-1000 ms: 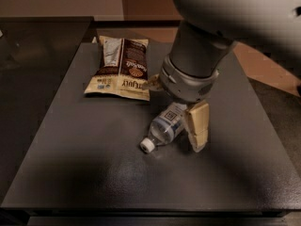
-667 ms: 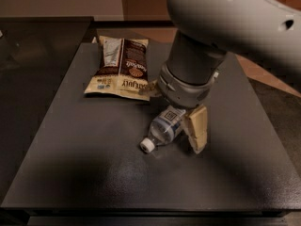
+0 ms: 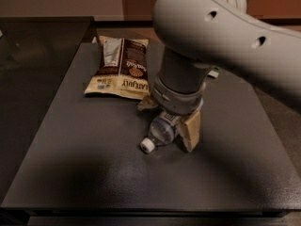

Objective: Place blue plastic bottle upright

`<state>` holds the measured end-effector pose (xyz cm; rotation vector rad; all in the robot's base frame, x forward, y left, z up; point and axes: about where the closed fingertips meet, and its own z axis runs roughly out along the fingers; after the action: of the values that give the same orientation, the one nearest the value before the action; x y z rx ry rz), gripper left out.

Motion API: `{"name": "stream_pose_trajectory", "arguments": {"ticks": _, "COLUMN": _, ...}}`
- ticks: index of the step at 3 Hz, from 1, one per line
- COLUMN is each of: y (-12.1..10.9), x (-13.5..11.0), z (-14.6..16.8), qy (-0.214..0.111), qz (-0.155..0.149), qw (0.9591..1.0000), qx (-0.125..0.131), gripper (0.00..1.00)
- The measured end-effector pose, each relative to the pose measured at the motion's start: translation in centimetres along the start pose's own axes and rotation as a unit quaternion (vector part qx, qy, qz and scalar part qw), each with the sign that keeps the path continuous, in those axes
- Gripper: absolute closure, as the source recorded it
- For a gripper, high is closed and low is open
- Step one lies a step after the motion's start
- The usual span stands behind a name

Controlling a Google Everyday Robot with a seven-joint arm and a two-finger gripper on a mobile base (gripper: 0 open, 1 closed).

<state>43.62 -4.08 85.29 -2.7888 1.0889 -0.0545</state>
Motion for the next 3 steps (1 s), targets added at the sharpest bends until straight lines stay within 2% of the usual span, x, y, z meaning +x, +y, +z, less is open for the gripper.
{"name": "stream_pose_trajectory", "arguments": {"ticks": 1, "y": -0.1, "x": 0.3, "z": -0.2, "qy": -0.005, "qz": 0.002, "qw": 1.0000, "qx": -0.004, "gripper": 0.64}}
{"name": "stream_pose_trajectory", "arguments": {"ticks": 2, "y": -0.3, "x": 0.5, "z": -1.1, "qy": -0.019, "qz": 0.020, "qw": 0.9996, "qx": 0.001, "gripper": 0.87}}
{"name": "stream_pose_trajectory", "arguments": {"ticks": 3, "y": -0.9, "x": 0.7, "z": -3.1, "qy": -0.044, "qz": 0.061, "qw": 0.9970, "qx": 0.018, "gripper": 1.00}}
